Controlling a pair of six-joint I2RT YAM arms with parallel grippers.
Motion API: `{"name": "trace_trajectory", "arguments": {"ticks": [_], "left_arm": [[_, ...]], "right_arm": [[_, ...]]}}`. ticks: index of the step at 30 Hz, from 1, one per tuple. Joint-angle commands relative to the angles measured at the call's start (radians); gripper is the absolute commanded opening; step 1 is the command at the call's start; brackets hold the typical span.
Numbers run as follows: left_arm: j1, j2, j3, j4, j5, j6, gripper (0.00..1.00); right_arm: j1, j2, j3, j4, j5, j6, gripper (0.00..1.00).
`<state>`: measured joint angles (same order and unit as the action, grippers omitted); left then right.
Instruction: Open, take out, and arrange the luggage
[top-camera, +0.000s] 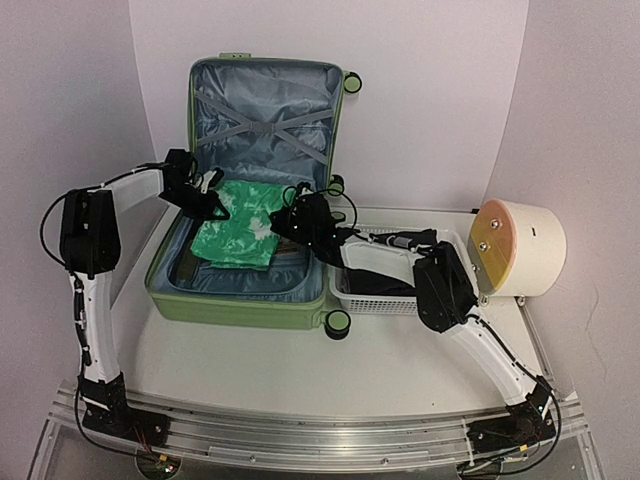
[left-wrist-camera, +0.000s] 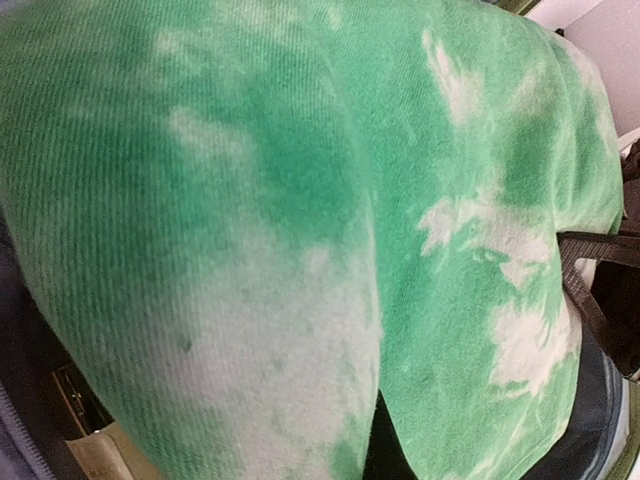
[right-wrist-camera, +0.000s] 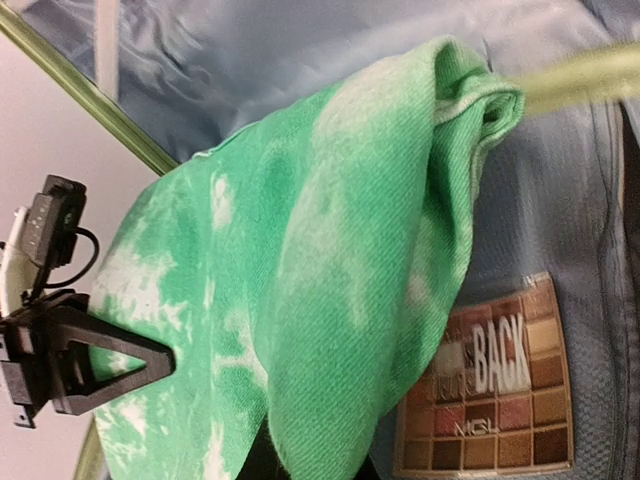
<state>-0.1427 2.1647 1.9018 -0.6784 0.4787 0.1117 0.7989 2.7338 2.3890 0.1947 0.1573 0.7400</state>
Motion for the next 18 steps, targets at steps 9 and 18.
{"name": "trace_trajectory", "arguments": {"ticks": [9, 18], "left_arm": [[-0.091, -0.023, 0.347, 0.072, -0.149, 0.143, 0.0], [-0.358, 0.149, 0.573, 0.226, -0.276, 0.253, 0.0]], "right_arm": [[0.039, -0.302, -0.169, 0.164, 0.076, 0.066, 0.0], [0.039, -0.717, -0.798, 0.306, 0.309, 0.255, 0.0]]}}
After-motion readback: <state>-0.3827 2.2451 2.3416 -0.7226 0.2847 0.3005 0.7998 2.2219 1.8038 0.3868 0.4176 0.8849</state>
